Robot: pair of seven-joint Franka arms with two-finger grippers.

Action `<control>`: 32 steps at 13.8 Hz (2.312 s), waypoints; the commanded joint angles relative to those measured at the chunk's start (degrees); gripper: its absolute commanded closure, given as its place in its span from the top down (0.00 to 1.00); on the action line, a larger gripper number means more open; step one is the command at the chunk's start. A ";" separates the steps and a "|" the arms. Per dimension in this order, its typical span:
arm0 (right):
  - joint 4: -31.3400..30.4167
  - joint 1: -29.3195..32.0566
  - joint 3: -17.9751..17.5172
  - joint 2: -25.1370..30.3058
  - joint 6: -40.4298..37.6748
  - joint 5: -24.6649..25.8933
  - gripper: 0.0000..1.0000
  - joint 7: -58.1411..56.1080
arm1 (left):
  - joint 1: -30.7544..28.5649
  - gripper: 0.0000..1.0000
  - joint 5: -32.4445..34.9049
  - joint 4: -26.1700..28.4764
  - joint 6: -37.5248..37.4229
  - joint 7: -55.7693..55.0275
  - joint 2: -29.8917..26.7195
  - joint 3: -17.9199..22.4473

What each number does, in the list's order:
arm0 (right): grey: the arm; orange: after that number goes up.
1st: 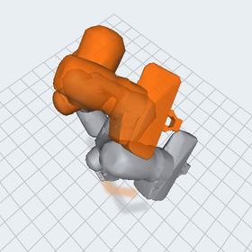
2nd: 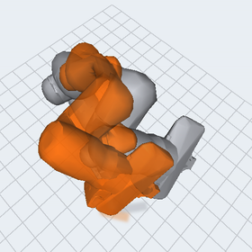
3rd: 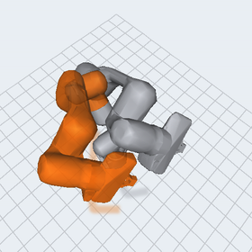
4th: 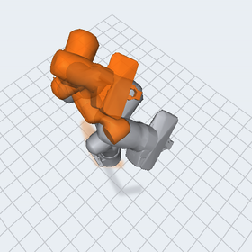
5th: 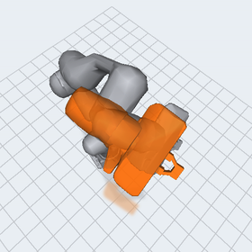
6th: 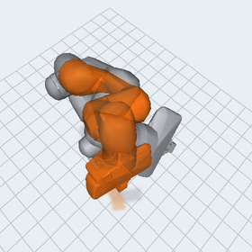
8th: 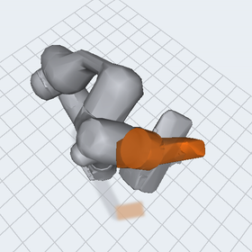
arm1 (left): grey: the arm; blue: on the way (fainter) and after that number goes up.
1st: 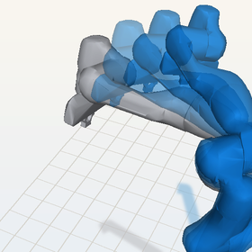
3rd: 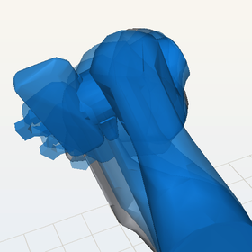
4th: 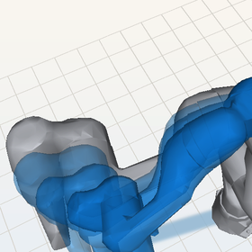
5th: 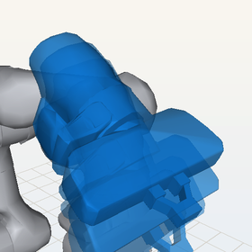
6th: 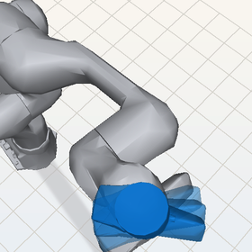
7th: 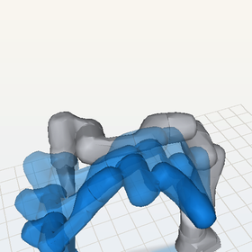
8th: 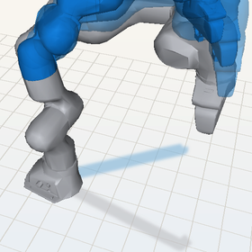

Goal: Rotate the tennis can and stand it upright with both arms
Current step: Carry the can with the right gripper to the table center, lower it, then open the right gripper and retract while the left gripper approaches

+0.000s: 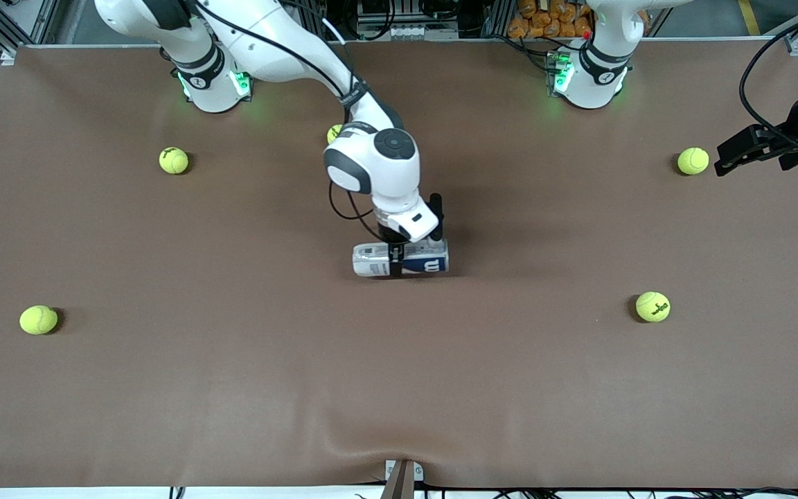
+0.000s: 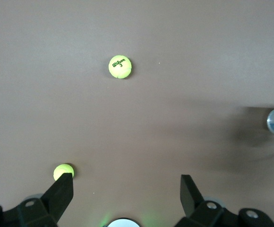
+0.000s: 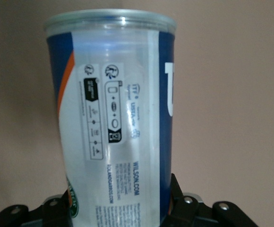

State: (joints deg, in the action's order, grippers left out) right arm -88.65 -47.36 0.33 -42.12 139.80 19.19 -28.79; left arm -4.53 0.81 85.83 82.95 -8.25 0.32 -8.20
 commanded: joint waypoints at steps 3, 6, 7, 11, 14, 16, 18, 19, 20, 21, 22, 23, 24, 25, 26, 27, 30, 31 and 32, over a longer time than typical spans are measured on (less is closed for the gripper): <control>4.27 -1.77 0.90 -4.19 -0.49 4.09 0.73 5.73 | -0.22 1.00 0.07 -0.58 -0.86 0.96 0.12 -0.15; 4.81 -2.65 1.16 -5.77 -0.58 8.75 0.75 12.08 | -0.13 1.00 0.07 -0.49 -0.86 0.96 0.12 -0.24; 4.81 -2.65 1.16 -5.86 -0.58 8.76 0.78 12.18 | 0.13 1.00 0.07 -0.49 -0.86 0.87 0.30 -0.24; 5.50 -2.57 0.98 -4.38 -1.28 7.88 1.00 12.44 | 0.22 1.00 -0.02 -0.40 -0.77 0.78 0.65 -0.50; 5.60 -2.57 0.11 -0.87 -6.36 7.61 1.00 12.44 | 0.31 1.00 -0.63 -0.49 -0.77 0.78 1.35 -0.59; 5.60 -2.30 -2.17 3.52 -11.71 5.70 1.00 12.79 | 0.66 1.00 -1.42 -0.49 -0.25 0.43 2.83 -0.85; 5.60 -2.30 -2.09 8.44 -17.09 -1.75 1.00 12.79 | 1.10 1.00 -5.27 -0.49 0.89 0.43 5.12 -1.20; 5.60 -1.96 -2.01 10.20 -18.41 -4.40 1.00 12.88 | 1.10 1.00 -7.03 -0.49 1.60 0.34 6.44 -1.29; 5.60 -1.34 -1.74 11.78 -20.08 -6.08 1.00 13.05 | 1.27 1.00 -8.09 -0.49 2.47 0.43 7.75 -1.29; 5.51 -0.21 -1.31 13.02 -22.01 -6.45 1.00 14.45 | 1.71 1.00 -9.58 -0.40 3.61 0.43 9.33 -1.47; 5.42 1.46 -1.21 14.51 -23.68 -6.45 1.00 16.64 | 2.24 1.00 -10.55 -0.40 5.36 0.52 11.09 -1.82; 5.42 2.61 -1.21 16.35 -24.22 -6.45 1.00 18.22 | 3.02 1.00 -10.83 -0.49 7.21 0.43 12.59 -2.34; 5.25 3.49 -1.13 18.72 -25.18 -6.45 1.00 19.55 | 3.73 1.00 -10.83 -0.49 8.88 0.43 14.25 -3.13; 5.33 5.15 -1.13 20.92 -28.32 -6.45 1.00 21.30 | 4.17 1.00 -11.18 -0.40 9.86 0.34 15.84 -3.92; 5.33 7.69 -1.13 23.03 -31.75 -6.45 1.00 23.14 | 3.74 1.00 -14.66 -0.06 9.86 0.34 17.33 -4.19; 5.33 10.50 -1.21 25.05 -33.61 -6.45 1.00 24.47 | 3.13 1.00 -20.18 1.86 10.13 0.78 18.13 -4.19; 5.33 19.37 -1.30 30.68 -39.58 -6.71 1.00 24.74 | 3.64 1.00 -24.80 6.27 17.39 2.88 21.20 -4.28; 5.33 22.89 -1.30 32.52 -42.39 -8.71 1.00 24.74 | 3.91 1.00 -26.72 6.62 19.95 3.67 23.56 -4.80; 5.25 26.75 -1.30 34.20 -45.38 -11.26 1.00 24.66 | 4.00 1.00 -29.26 6.80 22.76 5.07 26.02 -5.50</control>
State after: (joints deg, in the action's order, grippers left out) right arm -80.99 -26.97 0.38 -12.08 97.66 11.85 -5.17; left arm -0.65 -24.86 91.94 101.37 -5.39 22.93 -12.51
